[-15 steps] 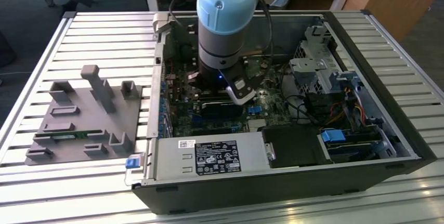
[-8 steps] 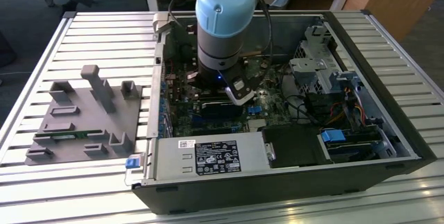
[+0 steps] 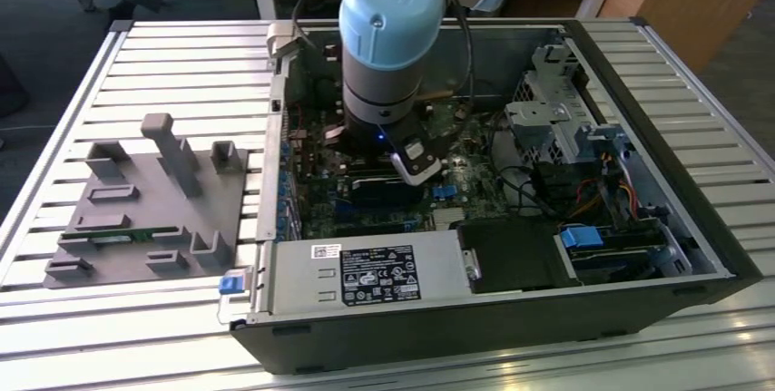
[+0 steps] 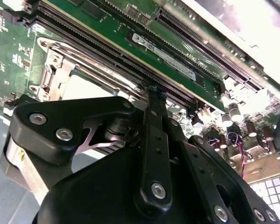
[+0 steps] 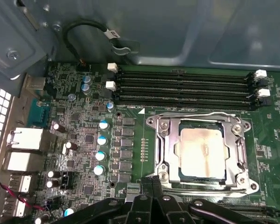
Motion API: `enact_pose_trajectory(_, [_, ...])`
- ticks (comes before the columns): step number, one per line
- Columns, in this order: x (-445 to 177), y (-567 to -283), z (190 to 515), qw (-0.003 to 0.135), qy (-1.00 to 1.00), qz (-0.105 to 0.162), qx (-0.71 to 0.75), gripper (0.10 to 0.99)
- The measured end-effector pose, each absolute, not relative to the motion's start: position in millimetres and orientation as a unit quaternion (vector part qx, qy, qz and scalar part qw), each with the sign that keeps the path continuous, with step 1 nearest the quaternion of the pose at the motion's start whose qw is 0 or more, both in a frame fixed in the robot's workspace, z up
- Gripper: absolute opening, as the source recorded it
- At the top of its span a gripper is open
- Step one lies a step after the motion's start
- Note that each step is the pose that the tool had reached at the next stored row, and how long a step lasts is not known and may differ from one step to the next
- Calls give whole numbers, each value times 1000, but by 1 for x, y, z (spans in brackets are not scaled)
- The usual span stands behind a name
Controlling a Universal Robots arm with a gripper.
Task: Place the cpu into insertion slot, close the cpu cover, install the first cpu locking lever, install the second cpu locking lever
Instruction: 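Install the second cpu locking lever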
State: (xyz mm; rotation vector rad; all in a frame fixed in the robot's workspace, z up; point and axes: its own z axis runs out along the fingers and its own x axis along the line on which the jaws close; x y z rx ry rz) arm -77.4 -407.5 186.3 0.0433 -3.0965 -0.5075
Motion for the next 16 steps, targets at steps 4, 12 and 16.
enact_pose_trajectory(4, [-79, -406, 183, 2, -987, -162, 14, 106])
enact_pose_trajectory(12, [-80, -406, 188, 1, -986, -163, 14, 106])
enact_pose_trajectory(16, [-80, -406, 191, 1, -986, -163, 14, 106])
